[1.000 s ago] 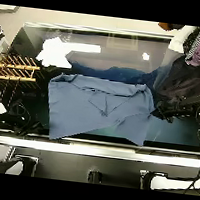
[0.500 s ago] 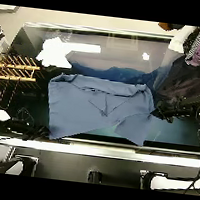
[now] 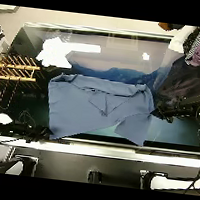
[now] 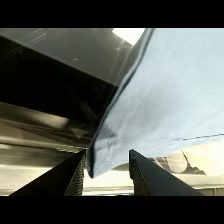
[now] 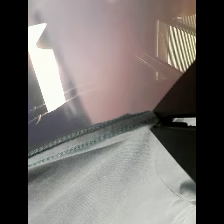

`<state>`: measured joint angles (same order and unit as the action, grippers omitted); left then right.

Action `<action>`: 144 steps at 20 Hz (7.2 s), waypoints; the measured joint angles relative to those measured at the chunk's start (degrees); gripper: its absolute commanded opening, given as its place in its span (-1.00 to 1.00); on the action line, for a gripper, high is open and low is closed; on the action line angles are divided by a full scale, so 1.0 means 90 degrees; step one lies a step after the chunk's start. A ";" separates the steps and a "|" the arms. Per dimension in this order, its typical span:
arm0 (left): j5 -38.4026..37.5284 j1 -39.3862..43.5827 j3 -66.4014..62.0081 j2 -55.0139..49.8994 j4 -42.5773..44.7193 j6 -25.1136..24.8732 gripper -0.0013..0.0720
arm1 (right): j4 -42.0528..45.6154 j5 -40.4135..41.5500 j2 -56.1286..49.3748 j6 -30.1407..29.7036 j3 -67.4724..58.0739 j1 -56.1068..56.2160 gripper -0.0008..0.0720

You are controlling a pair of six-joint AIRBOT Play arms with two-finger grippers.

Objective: Fold the clothes and pants, and hang the long-sleeved shirts on hangers.

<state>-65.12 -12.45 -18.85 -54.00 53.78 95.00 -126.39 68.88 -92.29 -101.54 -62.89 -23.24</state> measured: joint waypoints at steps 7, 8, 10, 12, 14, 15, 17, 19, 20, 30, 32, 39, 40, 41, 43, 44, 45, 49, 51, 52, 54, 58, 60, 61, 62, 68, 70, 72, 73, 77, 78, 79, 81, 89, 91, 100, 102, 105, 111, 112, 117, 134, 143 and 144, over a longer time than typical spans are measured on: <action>0.0143 0.0386 0.0019 -0.0330 -0.0066 -0.0007 -0.92 | -0.0005 0.0027 0.0000 0.0068 0.0000 0.0000 -0.89; 0.0172 0.0415 0.0019 -0.0345 -0.0056 -0.0012 -0.92 | -0.0005 0.0053 0.0000 0.0068 0.0000 0.0000 -0.89; 0.0189 0.0449 0.0012 -0.0359 -0.0078 -0.0012 -0.93 | -0.0007 0.0119 0.0010 0.0070 0.0000 0.0000 -0.90; 0.0209 0.0469 -0.0039 -0.0369 -0.0058 -0.0053 -0.93 | -0.0087 0.0189 0.0080 0.0066 0.0000 0.0000 -0.90; 0.0304 0.0478 -0.0209 -0.0374 -0.0010 -0.0119 -0.93 | -0.0287 0.0228 0.0211 -0.0117 -0.0002 0.0056 -0.90; 0.0362 0.0481 -0.0359 -0.0374 -0.0027 -0.0148 -0.93 | -0.0413 0.0211 0.0301 -0.0240 -0.0007 0.0168 -0.90; 0.0510 0.0488 -0.0782 -0.0374 -0.0066 -0.0180 -0.93 | -0.0571 -0.0012 0.0520 -0.0391 -0.0083 0.0532 -0.90; 0.0738 0.0491 -0.1433 -0.0376 -0.0075 -0.0214 -0.93 | -0.0636 -0.0427 0.0787 -0.0435 -0.0345 0.0976 -0.90; 0.0865 0.0491 -0.1863 -0.0376 -0.0085 -0.0274 -0.93 | -0.0634 -0.0663 0.0928 -0.0389 -0.0573 0.1178 -0.90; 0.1331 0.0491 -0.7329 -0.0087 0.0884 -0.0600 -0.93 | 0.0131 -0.1530 0.3009 0.0882 -0.4369 0.1836 -0.90; 0.1362 0.0491 -0.8029 0.0192 0.1287 -0.0355 -0.93 | 0.0291 -0.1508 0.3677 0.1163 -0.4699 0.1848 -0.90; 0.1331 0.0491 -0.8769 0.1353 0.2582 0.0347 -0.93 | 0.1025 -0.1309 0.5401 0.2239 -0.5013 0.1855 -0.90; 0.1268 0.0491 -0.8786 0.1421 0.2664 0.0401 -0.93 | 0.1054 -0.1263 0.5486 0.2319 -0.5025 0.1855 -0.90; 0.1188 0.0491 -0.8782 0.1464 0.2725 0.0440 -0.93 | 0.1100 -0.1173 0.5513 0.2395 -0.5032 0.1855 -0.90; 0.1005 0.0491 -0.8633 0.1472 0.2807 0.0466 -0.92 | 0.1219 -0.0874 0.5425 0.2477 -0.5034 0.1855 -0.90; 0.0933 0.0491 -0.8505 0.1433 0.2824 0.0471 -0.92 | 0.1270 -0.0678 0.5297 0.2514 -0.5039 0.1855 -0.90; 0.0882 0.0491 -0.8315 0.1355 0.2820 0.0469 -0.92 | 0.1319 -0.0471 0.5107 0.2526 -0.5042 0.1858 -0.90; 0.0748 0.0508 -0.7317 0.0578 0.2465 0.0109 -0.93 | 0.1525 0.0304 0.3767 0.2572 -0.4867 0.1858 -0.90; 0.0831 0.0585 -0.6836 -0.0126 0.2266 -0.0216 -0.92 | 0.1530 0.0430 0.2907 0.2574 -0.4658 0.1860 -0.90; 0.0952 0.0641 -0.6647 -0.0563 0.2188 -0.0359 -0.93 | 0.1571 0.0444 0.2419 0.2574 -0.4532 0.1860 -0.90; 0.1316 0.0748 -0.6428 -0.1430 0.2084 -0.0546 -0.93 | 0.1586 0.0279 0.1481 0.2550 -0.4333 0.1860 -0.90; 0.2535 0.0988 -0.6314 -0.3143 0.1894 -0.0714 -0.92 | 0.1450 -0.0719 -0.0158 0.2361 -0.4165 0.1860 -0.90; 0.3128 0.1100 -0.6377 -0.3747 0.1836 -0.0753 -0.92 | 0.1379 -0.1290 -0.0709 0.2285 -0.4136 0.1860 -0.90; 0.3298 0.1146 -0.6404 -0.3966 0.1804 -0.0760 -0.92 | 0.1355 -0.1503 -0.0918 0.2280 -0.4129 0.1860 -0.90; 0.3381 0.1185 -0.6428 -0.4141 0.1797 -0.0777 -0.92 | 0.1348 -0.1632 -0.1064 0.2251 -0.4124 0.1860 -0.90; 0.2511 0.1268 -0.6484 -0.4520 0.1749 -0.0787 -0.93 | 0.1690 -0.1061 -0.1372 0.2370 -0.4109 0.1860 -0.90; 0.2006 0.1277 -0.6487 -0.4551 0.1744 -0.0736 -0.93 | 0.1943 -0.0646 -0.1396 0.2533 -0.4112 0.1860 -0.90; 0.1554 0.1280 -0.6487 -0.4575 0.1744 -0.0670 -0.93 | 0.2103 -0.0316 -0.1409 0.2637 -0.4112 0.1860 -0.90; 0.1379 0.1280 -0.6487 -0.4585 0.1741 -0.0651 -0.93 | 0.2159 -0.0163 -0.1413 0.2676 -0.4112 0.1860 -0.90; 0.0889 0.1263 -0.6487 -0.4605 0.1736 -0.0573 -0.93 | 0.2436 0.0296 -0.1433 0.2914 -0.4109 0.1860 -0.90; 0.0814 0.1239 -0.6487 -0.4605 0.1732 -0.0563 -0.93 | 0.2550 0.0376 -0.1438 0.2980 -0.4109 0.1860 -0.90; 0.0738 0.1205 -0.6489 -0.4605 0.1732 -0.0559 -0.93 | 0.2681 0.0452 -0.1440 0.3036 -0.4109 0.1860 -0.90; 0.0610 0.1151 -0.6489 -0.4605 0.1734 -0.0554 -0.93 | 0.2885 0.0544 -0.1440 0.3123 -0.4109 0.1860 -0.90; 0.0379 0.0991 -0.6489 -0.4607 0.1722 -0.0539 -0.92 | 0.3378 0.0566 -0.1440 0.3235 -0.4109 0.1855 -0.90; 0.0364 0.1005 -0.6489 -0.4631 0.1727 -0.0542 -0.92 | 0.3405 0.0534 -0.1452 0.3235 -0.4109 0.1855 -0.90; 0.0347 0.1141 -0.6489 -0.4767 0.1744 -0.0554 -0.79 | 0.3281 0.0877 -0.1802 0.3189 -0.4102 0.1853 0.06; 0.0284 0.1115 -0.6509 -0.4724 0.1744 -0.0544 -0.44 | 0.3179 0.1056 -0.1797 0.3084 -0.4099 0.1843 0.12; -0.0117 0.0923 -0.6705 -0.4549 0.1865 -0.0680 -0.44 | 0.2990 0.1336 -0.1443 0.2594 -0.4099 0.1761 0.19; -0.1018 -0.0058 -0.6494 -0.3536 0.1826 -0.0896 -0.44 | 0.2259 0.1620 0.0041 0.1739 -0.3342 0.0498 0.22; -0.1086 -0.0250 -0.6271 -0.3288 0.1797 -0.0901 -0.44 | 0.2047 0.1666 0.0340 0.1605 -0.2895 0.0233 0.35; -0.1149 -0.0772 -0.4983 -0.2382 0.1732 -0.0942 -0.44 | 0.1341 0.1625 0.1617 0.1197 -0.0083 -0.0308 0.36; -0.1302 -0.0833 -0.4211 -0.1916 0.1613 -0.0704 -0.44 | 0.0092 0.0391 0.2144 0.0631 0.3291 -0.0355 0.33; -0.1195 -0.1122 -0.2977 -0.0903 0.1608 -0.0678 -0.44 | -0.0061 0.0039 0.1970 0.0469 0.3708 -0.0362 -0.79; -0.1137 -0.1171 -0.2732 -0.0736 0.1569 -0.0675 -0.43 | -0.0061 0.0019 0.1967 0.0459 0.3718 -0.0362 -0.79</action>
<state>-75.35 -22.98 -43.44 -60.62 67.90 88.92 -126.93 69.06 -74.59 -97.41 -29.43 -26.50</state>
